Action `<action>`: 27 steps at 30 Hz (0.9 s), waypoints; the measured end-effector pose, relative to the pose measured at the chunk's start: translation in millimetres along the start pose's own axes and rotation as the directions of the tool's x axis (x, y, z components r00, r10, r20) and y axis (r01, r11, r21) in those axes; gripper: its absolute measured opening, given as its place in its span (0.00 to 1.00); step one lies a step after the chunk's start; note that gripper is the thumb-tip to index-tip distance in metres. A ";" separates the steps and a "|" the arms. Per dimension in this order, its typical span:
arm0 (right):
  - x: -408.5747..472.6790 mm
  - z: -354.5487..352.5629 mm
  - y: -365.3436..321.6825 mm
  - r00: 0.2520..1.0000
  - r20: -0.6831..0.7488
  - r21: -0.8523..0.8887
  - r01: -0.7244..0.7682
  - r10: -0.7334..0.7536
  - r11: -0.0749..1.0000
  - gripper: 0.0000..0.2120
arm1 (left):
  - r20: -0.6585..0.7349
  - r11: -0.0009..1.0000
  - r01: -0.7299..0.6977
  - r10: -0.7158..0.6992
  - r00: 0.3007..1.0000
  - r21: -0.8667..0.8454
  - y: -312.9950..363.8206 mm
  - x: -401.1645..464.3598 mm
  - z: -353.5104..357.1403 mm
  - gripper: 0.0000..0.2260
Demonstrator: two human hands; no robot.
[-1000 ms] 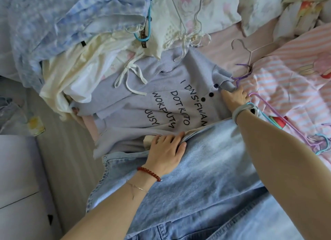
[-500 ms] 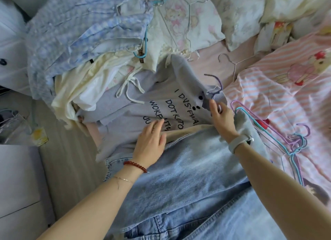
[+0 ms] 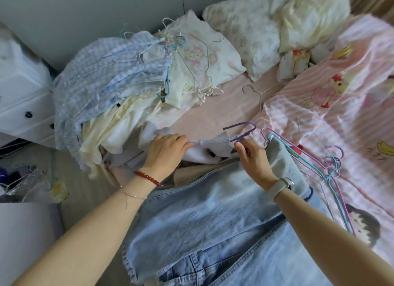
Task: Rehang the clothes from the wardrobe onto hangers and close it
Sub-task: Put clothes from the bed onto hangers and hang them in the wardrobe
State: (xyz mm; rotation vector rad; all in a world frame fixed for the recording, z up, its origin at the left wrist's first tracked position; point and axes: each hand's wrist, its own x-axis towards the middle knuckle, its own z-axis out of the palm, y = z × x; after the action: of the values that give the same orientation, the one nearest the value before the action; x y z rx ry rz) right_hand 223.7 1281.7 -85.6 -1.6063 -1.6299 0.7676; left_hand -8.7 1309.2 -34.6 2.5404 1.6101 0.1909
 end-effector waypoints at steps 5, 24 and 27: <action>17.1 26.6 -52.3 0.995 0.035 -0.038 0.091 -0.089 0.995 0.14 | -0.061 0.934 0.343 -0.350 0.935 -0.097 -3.3 -72.4 -29.6 0.13; -106.7 95.8 -293.3 0.561 0.215 0.019 0.816 -0.799 0.578 0.29 | -0.044 0.598 0.549 -0.698 0.714 -0.585 30.5 -324.8 -126.1 0.08; -166.0 91.3 -297.7 0.485 0.258 0.055 0.856 -0.835 0.514 0.23 | 0.002 0.540 0.561 -0.719 0.695 -0.627 67.6 -382.8 -122.9 0.09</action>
State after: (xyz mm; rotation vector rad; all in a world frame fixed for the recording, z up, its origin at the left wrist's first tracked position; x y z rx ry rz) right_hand -26.2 1107.7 92.6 -0.5239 -2.3499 0.3483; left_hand -132.2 939.1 83.5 1.3649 2.0558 0.8182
